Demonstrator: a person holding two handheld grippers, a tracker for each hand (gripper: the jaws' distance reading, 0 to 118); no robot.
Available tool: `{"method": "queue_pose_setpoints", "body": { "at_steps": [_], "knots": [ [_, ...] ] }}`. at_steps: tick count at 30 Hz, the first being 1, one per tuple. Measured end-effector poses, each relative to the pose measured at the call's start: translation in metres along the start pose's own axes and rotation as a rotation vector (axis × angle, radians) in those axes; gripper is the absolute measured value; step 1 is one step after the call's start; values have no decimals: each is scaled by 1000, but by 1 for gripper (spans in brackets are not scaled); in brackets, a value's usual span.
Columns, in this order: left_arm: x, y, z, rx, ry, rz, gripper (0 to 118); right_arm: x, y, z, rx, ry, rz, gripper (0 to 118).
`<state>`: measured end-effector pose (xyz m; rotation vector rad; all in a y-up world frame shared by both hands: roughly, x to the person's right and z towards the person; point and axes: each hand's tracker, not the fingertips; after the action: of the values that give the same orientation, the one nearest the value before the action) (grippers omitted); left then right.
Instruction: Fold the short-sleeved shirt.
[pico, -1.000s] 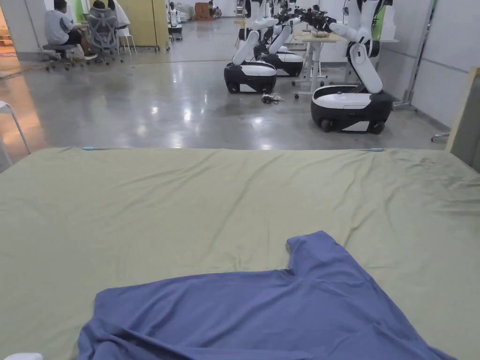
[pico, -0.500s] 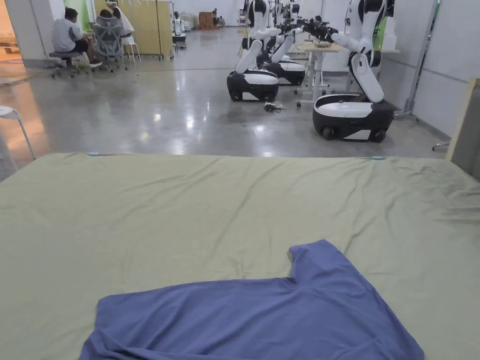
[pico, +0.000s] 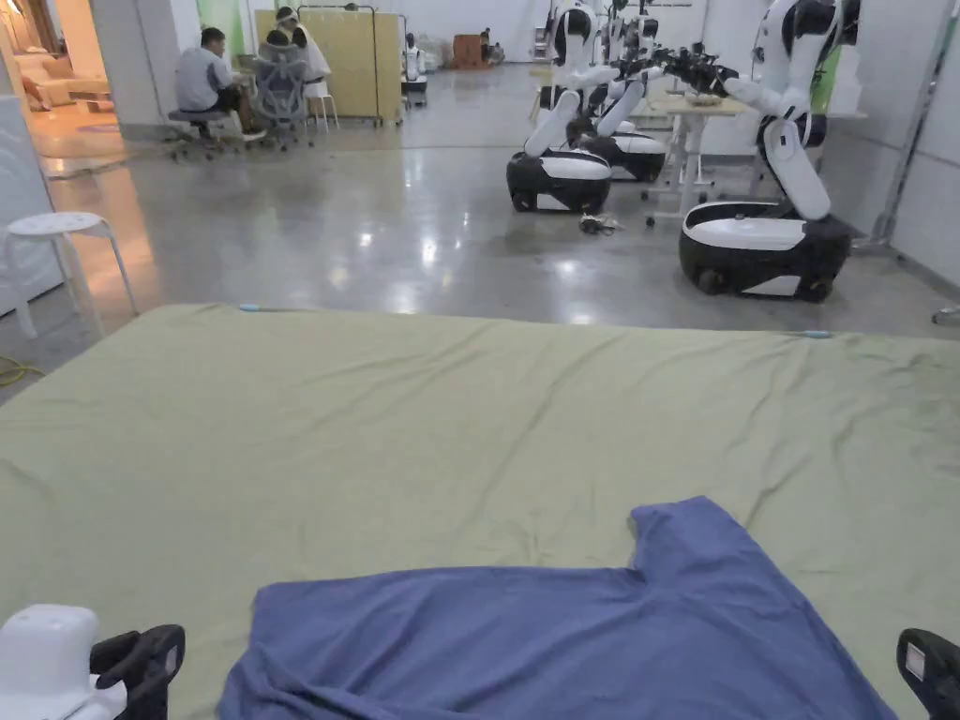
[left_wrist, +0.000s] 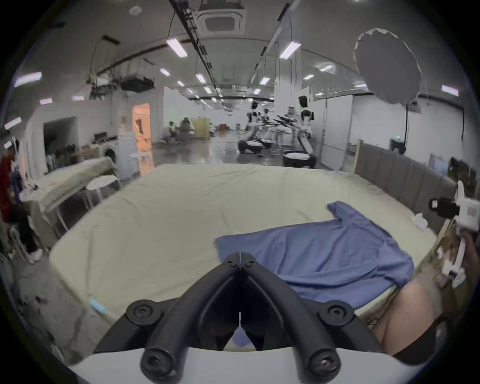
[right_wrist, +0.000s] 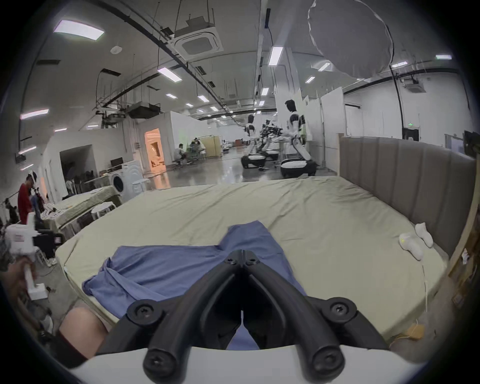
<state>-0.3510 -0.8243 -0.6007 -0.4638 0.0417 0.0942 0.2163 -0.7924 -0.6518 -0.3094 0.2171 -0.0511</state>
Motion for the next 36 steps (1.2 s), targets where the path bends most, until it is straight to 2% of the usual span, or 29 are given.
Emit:
{"method": "queue_pose_setpoints", "body": {
  "at_steps": [3, 5, 6, 7, 8, 10, 11, 12, 13, 18, 19, 21, 23, 24, 25, 26, 27, 28, 31, 32, 36],
  "knots": [
    [-13, 17, -64, -87, -9, -24, 0, -8, -4, -22, -7, 21, 32, 0],
    [-23, 27, -108, -181, 43, -31, 0, -10, -4, -29, -23, 37, 35, 0],
    [-30, 31, -135, -248, 42, -36, 2, -11, -5, -32, -27, 41, 38, 0],
    [-33, 36, -164, -293, 35, -39, 12, -12, -7, -34, -37, 44, 41, 0],
    [-37, 40, -182, -277, 61, -97, 45, -13, -9, -37, -49, 43, 45, 0],
    [-41, 40, -215, -298, 53, -82, 109, -14, -10, -47, -90, 42, 58, 0],
    [-36, 40, -217, -308, 7, -65, 113, -15, -11, -49, -96, 38, 58, 0],
    [-37, 40, -220, -253, -8, -16, 112, -15, -13, -52, -106, 32, 52, 0],
    [-36, 36, -228, -277, 16, 20, 112, -14, -13, -54, -118, 34, 38, 0],
    [-38, 26, -257, -440, 67, 36, 109, -7, -16, -58, -131, 19, -20, 0],
    [-54, 17, -279, -467, 49, 58, 105, -7, -16, -59, -134, 10, -16, 0],
    [-50, 2, -283, -466, -2, 60, 87, -5, -15, -60, -148, 2, -9, 0],
    [-29, -8, -283, -476, 84, -41, 79, -3, -16, -62, -154, -5, -10, 0],
    [-19, -11, -279, -446, 101, -108, 67, -2, -16, -63, -157, -5, -13, 0],
    [-13, -12, -273, -410, 84, -109, 45, -2, -17, -63, -159, -7, -14, 0],
    [-10, -12, -270, -412, 47, -77, 2, -2, -17, -64, -162, -13, -15, 0],
    [-20, -2, -274, -395, 56, -68, 0, -2, -18, -65, -166, -13, -16, 0],
    [-20, -5, -273, -452, 14, 4, 0, -1, -19, -68, -174, -5, -16, 0],
    [-12, 2, -250, -430, -16, -9, 0, -4, -20, -80, -195, 2, 18, 0],
    [-13, 7, -245, -378, 27, -63, 0, -4, -19, -85, -202, 15, 24, 0],
    [-24, 15, -236, -338, 8, -17, 0, 1, -3, -130, -208, 51, 27, 0]
  ]
}}
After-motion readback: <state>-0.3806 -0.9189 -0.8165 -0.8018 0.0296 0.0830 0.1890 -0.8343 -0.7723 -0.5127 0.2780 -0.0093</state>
